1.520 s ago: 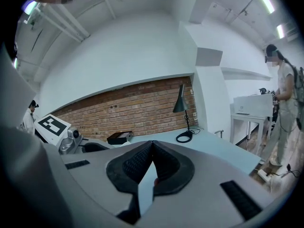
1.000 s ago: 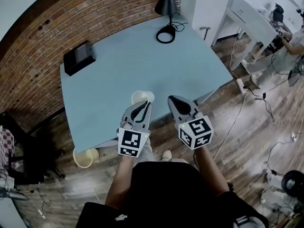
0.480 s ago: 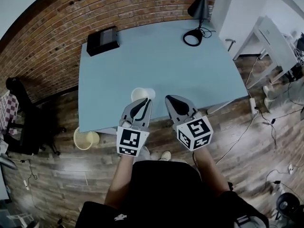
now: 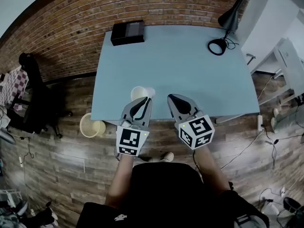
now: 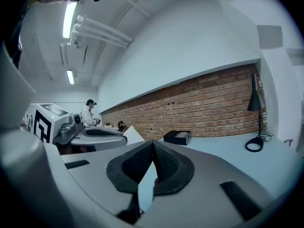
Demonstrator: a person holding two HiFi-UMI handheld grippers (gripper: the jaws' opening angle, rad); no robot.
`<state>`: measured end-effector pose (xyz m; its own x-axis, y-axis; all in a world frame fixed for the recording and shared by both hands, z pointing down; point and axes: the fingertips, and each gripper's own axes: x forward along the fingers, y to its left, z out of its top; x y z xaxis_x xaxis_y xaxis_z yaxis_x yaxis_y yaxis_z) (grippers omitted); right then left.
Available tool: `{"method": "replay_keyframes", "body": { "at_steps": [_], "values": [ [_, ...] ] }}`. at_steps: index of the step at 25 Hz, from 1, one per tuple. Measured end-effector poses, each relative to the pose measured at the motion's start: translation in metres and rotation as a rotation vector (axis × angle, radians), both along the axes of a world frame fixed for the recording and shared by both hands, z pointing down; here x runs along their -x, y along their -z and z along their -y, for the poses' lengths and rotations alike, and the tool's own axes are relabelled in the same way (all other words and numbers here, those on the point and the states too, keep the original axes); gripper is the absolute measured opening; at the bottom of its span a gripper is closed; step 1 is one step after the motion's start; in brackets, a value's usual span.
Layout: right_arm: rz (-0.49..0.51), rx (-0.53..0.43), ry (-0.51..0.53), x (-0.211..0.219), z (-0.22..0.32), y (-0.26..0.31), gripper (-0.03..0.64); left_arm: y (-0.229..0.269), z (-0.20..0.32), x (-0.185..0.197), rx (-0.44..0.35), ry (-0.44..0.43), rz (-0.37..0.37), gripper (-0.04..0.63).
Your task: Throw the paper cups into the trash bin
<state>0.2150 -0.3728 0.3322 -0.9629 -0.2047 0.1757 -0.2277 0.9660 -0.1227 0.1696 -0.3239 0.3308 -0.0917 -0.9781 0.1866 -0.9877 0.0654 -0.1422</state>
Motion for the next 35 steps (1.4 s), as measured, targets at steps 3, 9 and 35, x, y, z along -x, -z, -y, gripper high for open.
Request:
{"method": "replay_keyframes", "body": {
  "at_steps": [3,9,35],
  "values": [
    [-0.007,-0.003,0.028,0.022,-0.016,0.000,0.005,-0.003,-0.016,0.022,0.009,0.029,0.001,0.028],
    [-0.008,-0.003,0.063,0.071,-0.051,0.006,0.005,0.004,-0.055,0.069,-0.004,0.068,-0.005,0.028],
    [-0.048,-0.007,0.211,0.254,-0.218,-0.005,0.005,-0.008,-0.231,0.245,-0.029,0.217,-0.064,0.028]
  ]
}}
